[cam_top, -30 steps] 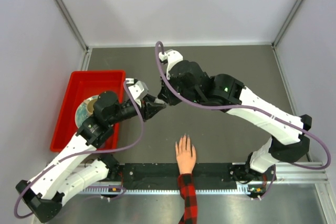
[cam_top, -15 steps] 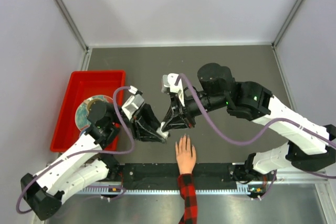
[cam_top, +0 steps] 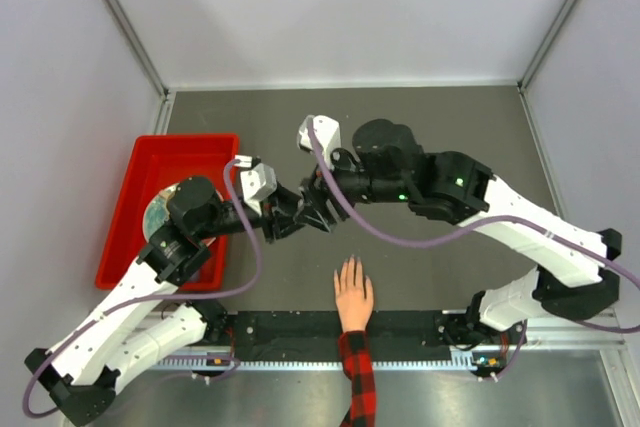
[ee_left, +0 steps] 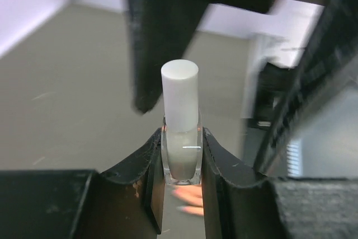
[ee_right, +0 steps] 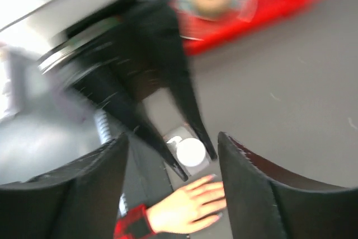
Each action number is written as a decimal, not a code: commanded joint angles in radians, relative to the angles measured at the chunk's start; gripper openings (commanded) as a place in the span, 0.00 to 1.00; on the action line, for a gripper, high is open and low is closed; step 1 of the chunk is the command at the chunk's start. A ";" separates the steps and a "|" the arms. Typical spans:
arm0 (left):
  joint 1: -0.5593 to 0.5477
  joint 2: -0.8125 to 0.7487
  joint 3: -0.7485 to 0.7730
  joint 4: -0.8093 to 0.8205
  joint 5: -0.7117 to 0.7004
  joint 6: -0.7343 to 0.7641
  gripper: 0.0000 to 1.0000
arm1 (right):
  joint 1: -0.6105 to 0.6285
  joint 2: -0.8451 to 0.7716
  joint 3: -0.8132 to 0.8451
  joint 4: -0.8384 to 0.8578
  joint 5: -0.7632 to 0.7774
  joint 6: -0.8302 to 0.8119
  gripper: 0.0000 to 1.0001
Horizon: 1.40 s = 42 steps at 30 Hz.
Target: Paint the nails
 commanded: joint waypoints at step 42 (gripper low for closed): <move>0.004 -0.012 -0.063 0.033 -0.425 0.167 0.00 | 0.009 0.276 0.325 -0.213 0.489 0.455 0.40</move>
